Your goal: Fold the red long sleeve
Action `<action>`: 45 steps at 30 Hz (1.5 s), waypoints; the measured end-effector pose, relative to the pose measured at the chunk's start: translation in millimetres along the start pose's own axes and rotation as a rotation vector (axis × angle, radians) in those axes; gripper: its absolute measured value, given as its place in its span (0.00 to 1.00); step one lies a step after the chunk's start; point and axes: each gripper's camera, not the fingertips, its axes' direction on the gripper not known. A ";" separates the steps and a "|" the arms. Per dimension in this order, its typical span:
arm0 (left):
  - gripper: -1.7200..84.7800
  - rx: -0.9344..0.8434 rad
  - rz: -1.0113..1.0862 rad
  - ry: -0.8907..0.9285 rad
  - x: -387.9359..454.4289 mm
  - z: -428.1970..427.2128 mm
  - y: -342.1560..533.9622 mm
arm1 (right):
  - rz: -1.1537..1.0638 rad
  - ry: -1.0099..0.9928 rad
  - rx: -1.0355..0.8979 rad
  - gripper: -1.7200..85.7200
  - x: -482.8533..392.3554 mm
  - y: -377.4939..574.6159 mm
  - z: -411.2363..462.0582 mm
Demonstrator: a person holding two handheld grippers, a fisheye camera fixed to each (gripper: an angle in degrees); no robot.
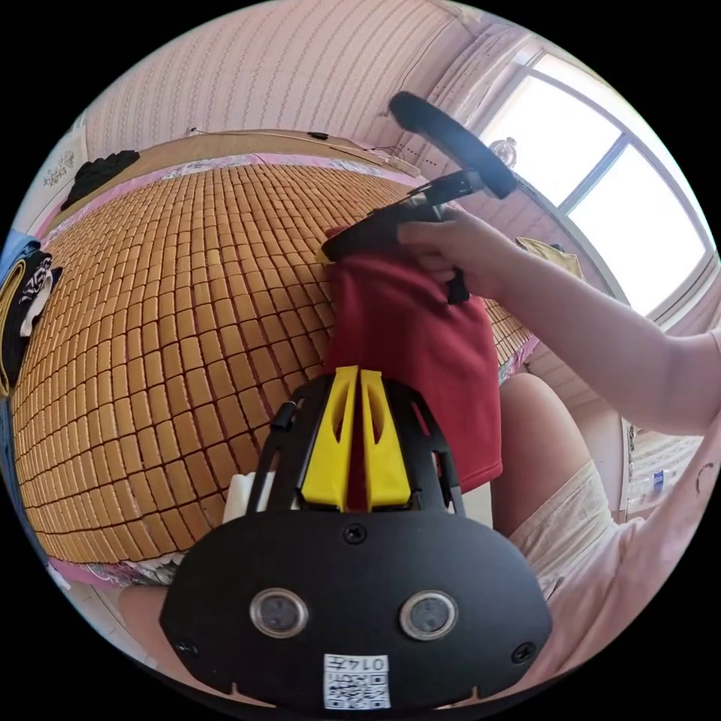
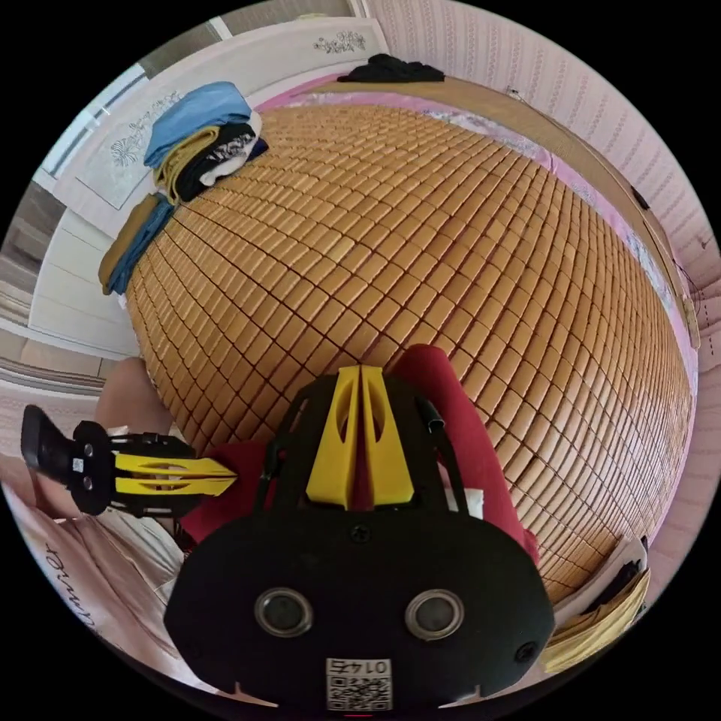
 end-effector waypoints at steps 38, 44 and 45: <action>0.08 0.094 0.150 0.703 74.5 84.5 -184.2 | 0.294 -0.364 0.478 0.15 170.4 383.6 -283.3; 0.09 0.067 0.204 0.893 251.1 146.0 -269.3 | 0.493 -0.192 0.424 0.16 279.0 481.9 -403.1; 0.09 0.047 0.189 0.903 284.5 163.3 -285.2 | 0.538 -0.106 0.387 0.16 301.4 493.9 -422.1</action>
